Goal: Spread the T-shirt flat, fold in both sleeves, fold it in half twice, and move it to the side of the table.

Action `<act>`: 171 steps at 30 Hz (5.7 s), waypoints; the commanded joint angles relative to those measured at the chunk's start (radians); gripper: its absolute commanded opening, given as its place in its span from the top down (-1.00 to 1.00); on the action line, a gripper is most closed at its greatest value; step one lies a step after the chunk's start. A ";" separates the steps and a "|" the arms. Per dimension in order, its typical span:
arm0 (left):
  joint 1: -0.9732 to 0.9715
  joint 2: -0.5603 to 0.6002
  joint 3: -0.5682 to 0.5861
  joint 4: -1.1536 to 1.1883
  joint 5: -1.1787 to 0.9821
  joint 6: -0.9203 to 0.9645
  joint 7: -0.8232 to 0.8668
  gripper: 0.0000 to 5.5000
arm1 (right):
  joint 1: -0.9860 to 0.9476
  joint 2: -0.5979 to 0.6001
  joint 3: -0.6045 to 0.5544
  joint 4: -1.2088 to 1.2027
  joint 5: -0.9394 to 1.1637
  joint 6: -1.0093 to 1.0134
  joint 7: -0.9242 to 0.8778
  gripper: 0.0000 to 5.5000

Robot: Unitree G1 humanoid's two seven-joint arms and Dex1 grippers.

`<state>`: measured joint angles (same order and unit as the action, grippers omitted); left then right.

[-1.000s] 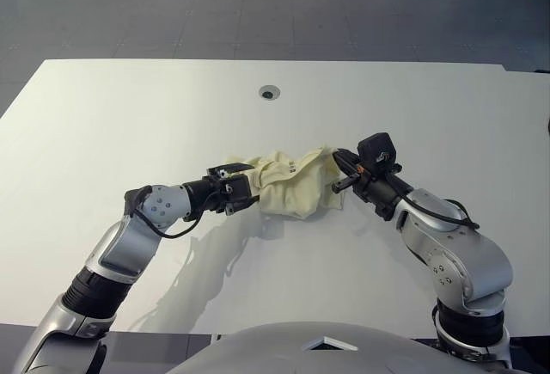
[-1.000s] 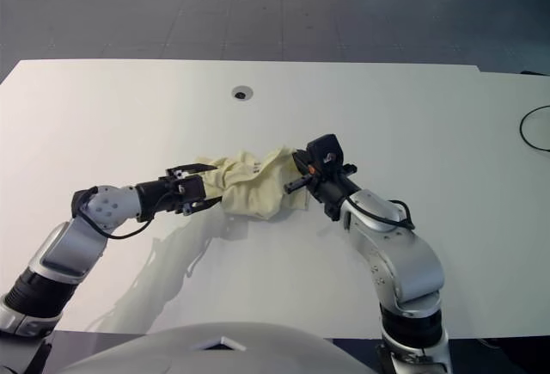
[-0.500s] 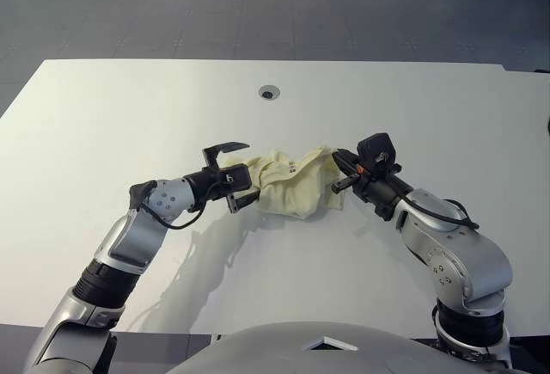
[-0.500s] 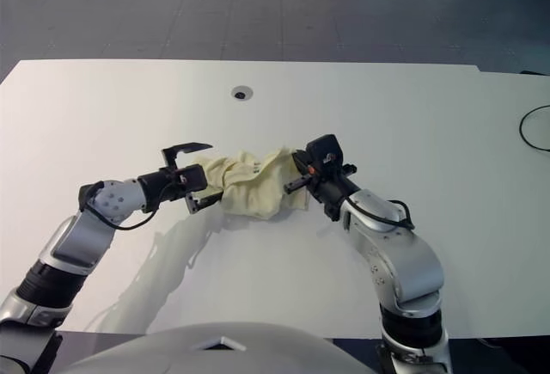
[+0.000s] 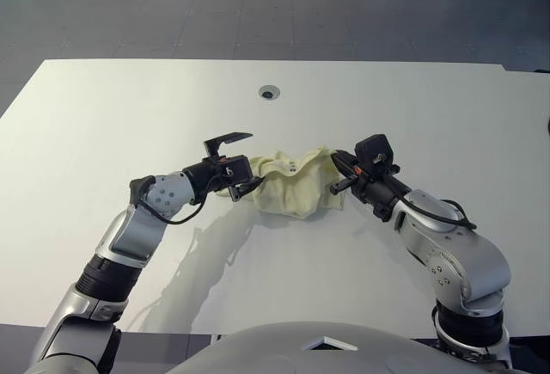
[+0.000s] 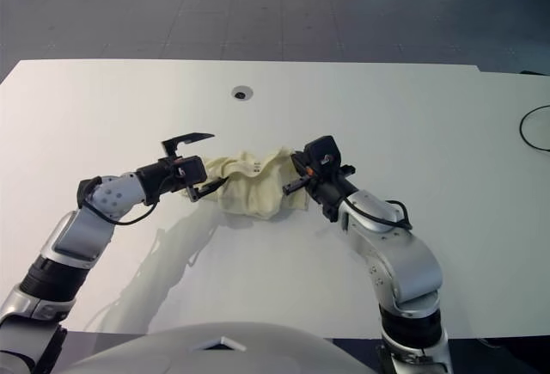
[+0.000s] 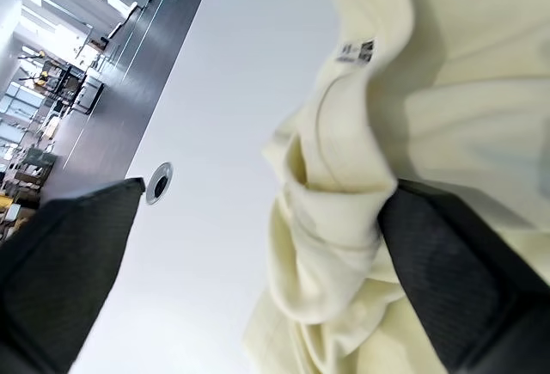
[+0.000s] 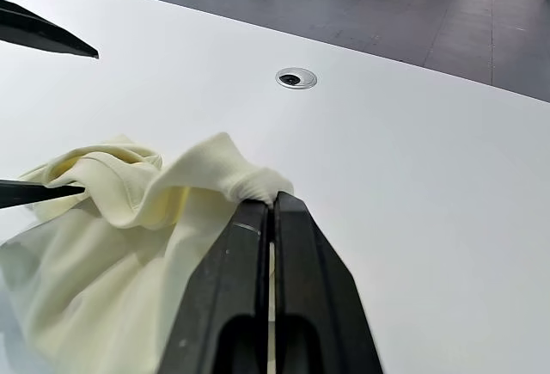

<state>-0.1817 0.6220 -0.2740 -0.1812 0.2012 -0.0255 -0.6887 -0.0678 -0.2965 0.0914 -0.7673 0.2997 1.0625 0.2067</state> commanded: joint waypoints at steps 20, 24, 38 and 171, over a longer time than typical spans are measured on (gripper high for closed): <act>0.029 0.024 -0.020 0.082 -0.016 -0.132 -0.061 0.83 | 0.011 -0.028 0.012 0.005 -0.001 -0.042 0.021 1.00; 0.016 0.040 -0.002 0.108 -0.024 -0.148 -0.077 1.00 | 0.018 -0.059 0.013 0.010 -0.003 -0.078 0.051 1.00; -0.064 0.262 0.139 -0.088 -0.200 -0.002 -0.344 1.00 | -0.071 -0.412 -0.089 0.118 0.159 -0.361 0.592 1.00; -0.682 -0.156 -0.139 1.273 0.202 -0.285 0.165 -0.96 | -0.813 -0.161 0.242 1.884 -0.616 -1.114 0.113 -0.96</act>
<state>-0.7992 0.4949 -0.3882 0.9644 0.3458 -0.3191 -0.5846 -0.8182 -0.4868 0.3323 0.9765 -0.2734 -0.0082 0.4224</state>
